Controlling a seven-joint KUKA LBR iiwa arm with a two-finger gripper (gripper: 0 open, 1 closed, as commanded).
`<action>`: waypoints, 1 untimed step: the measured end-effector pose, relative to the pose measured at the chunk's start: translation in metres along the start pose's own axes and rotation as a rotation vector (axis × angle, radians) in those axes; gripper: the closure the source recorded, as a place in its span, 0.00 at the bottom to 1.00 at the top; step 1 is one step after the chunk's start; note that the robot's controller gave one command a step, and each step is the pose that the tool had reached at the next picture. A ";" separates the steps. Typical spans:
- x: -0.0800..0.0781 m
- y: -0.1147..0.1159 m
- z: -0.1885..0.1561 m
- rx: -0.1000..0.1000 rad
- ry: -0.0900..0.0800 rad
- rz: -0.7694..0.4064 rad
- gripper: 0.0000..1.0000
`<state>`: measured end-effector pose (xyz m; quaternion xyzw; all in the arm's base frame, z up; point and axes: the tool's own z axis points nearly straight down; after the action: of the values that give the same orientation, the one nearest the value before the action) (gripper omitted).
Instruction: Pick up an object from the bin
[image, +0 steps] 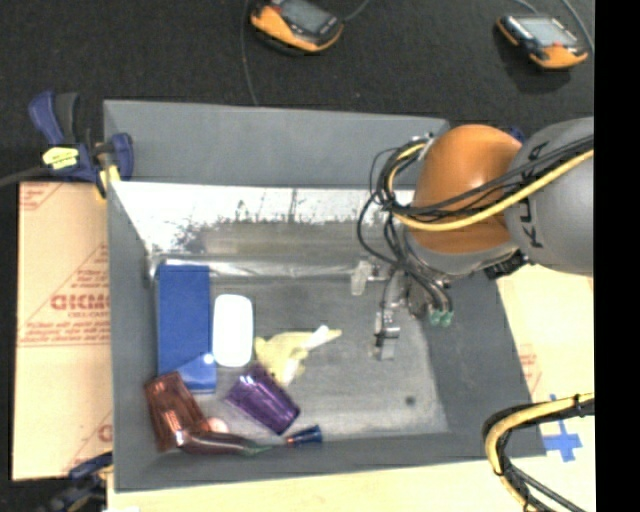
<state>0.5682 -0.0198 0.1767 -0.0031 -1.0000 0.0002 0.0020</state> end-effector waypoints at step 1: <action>-0.002 0.000 -0.004 0.000 -0.007 0.000 0.00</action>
Offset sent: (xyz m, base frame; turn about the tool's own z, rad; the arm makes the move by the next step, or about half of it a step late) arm 0.0187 0.0681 -0.1067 -0.2981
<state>0.5701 -0.0199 0.1803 -0.0029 -1.0000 0.0003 -0.0017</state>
